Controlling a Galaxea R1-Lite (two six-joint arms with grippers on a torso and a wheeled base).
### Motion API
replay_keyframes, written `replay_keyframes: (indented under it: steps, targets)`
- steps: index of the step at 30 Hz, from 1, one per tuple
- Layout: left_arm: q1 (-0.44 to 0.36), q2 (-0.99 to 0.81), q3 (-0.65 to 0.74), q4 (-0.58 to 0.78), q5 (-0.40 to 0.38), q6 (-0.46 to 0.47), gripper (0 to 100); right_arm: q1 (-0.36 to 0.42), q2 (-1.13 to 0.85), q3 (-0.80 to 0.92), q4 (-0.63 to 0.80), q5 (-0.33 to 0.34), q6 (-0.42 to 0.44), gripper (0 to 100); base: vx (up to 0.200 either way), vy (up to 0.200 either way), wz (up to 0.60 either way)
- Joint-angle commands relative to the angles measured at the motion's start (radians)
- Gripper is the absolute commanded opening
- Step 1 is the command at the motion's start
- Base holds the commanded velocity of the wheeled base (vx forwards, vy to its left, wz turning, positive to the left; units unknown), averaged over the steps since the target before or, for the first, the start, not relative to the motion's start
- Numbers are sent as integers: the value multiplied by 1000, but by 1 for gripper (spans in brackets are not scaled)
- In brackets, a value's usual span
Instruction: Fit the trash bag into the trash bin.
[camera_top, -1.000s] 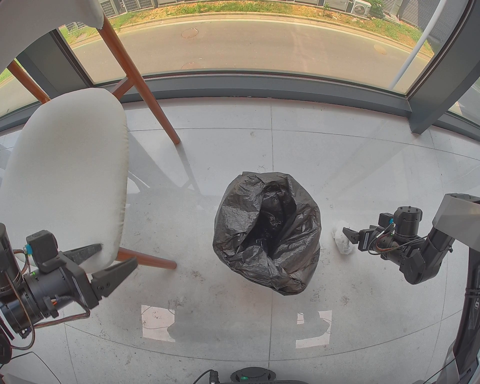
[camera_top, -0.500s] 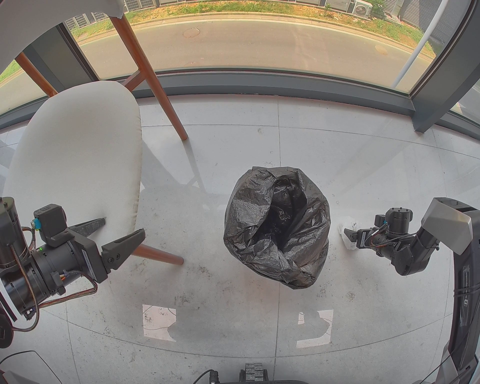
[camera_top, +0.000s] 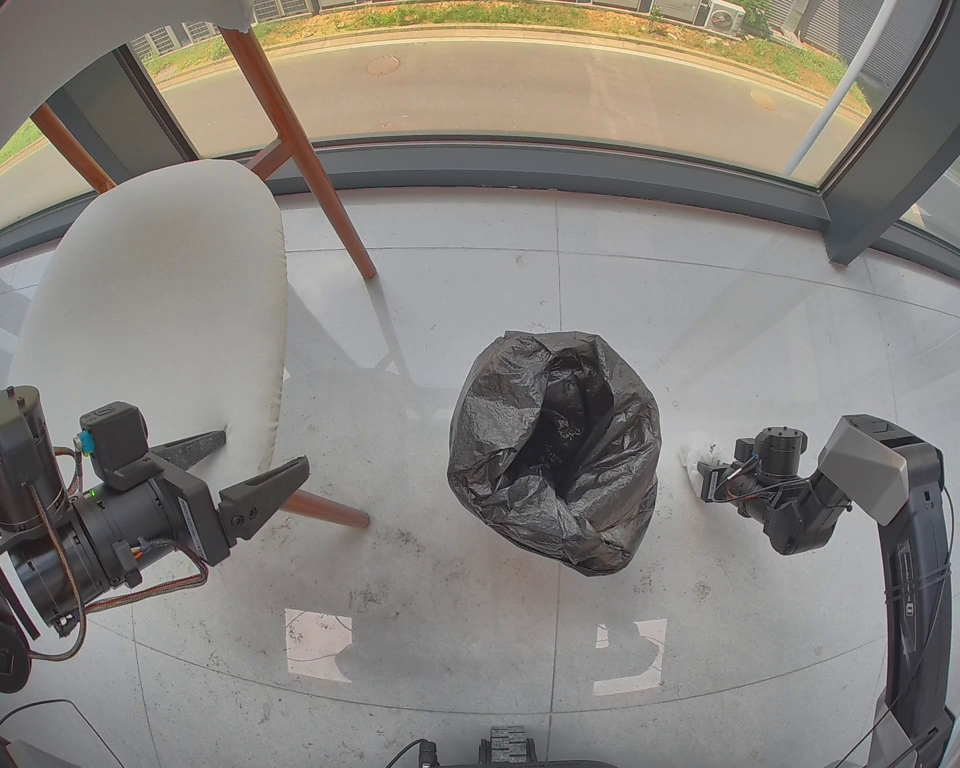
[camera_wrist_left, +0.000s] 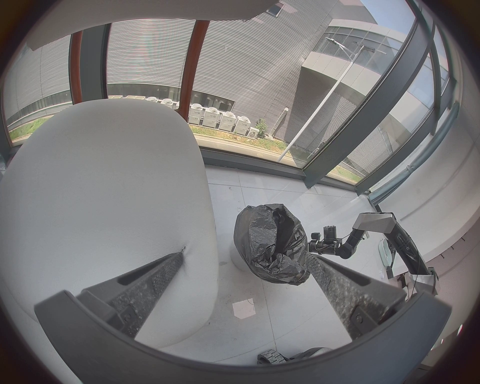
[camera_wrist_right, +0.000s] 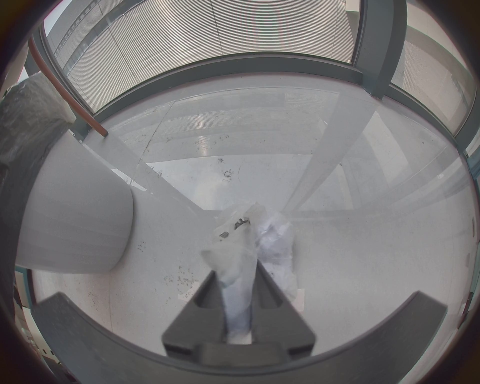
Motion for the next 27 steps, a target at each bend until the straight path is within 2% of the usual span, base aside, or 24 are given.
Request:
replay_keyframes:
  steps: [1,3,5,7,11,14,16,17,20,25,27]
  targets:
    - [1,-3,7,0,3,1,100,-19,-153,121,-2,23,12,0,0,0,0]
    - [0,-4,5,-2,3,2,100,-34,-251,196,-2,55,15,0,0,0,0]
    - [0,-11,1,-2,2,2,100,-34,-435,305,23,95,19,0,0,0,0]
    - [0,-23,-5,-2,5,1,100,-22,-590,365,103,113,27,0,0,0,0]
    - [3,-81,-27,18,6,8,100,42,-891,406,387,147,75,0,0,0,0]
    - [6,-136,-39,96,12,79,100,157,-1090,400,661,165,150,0,0,0,0]
    - [6,-164,-53,130,25,113,100,219,-1139,392,736,164,174,0,0,0,0]
    - [6,-201,-73,165,34,125,100,282,-1170,386,782,161,197,0,0,0,0]
    - [4,-273,-122,260,38,128,100,386,-1175,388,790,152,234,0,0,0,0]
    - [4,-385,-246,452,51,134,100,506,-1132,377,788,152,236,0,0,0,0]
    - [6,-405,-275,495,69,134,100,530,-1086,366,784,152,236,0,0,0,0]
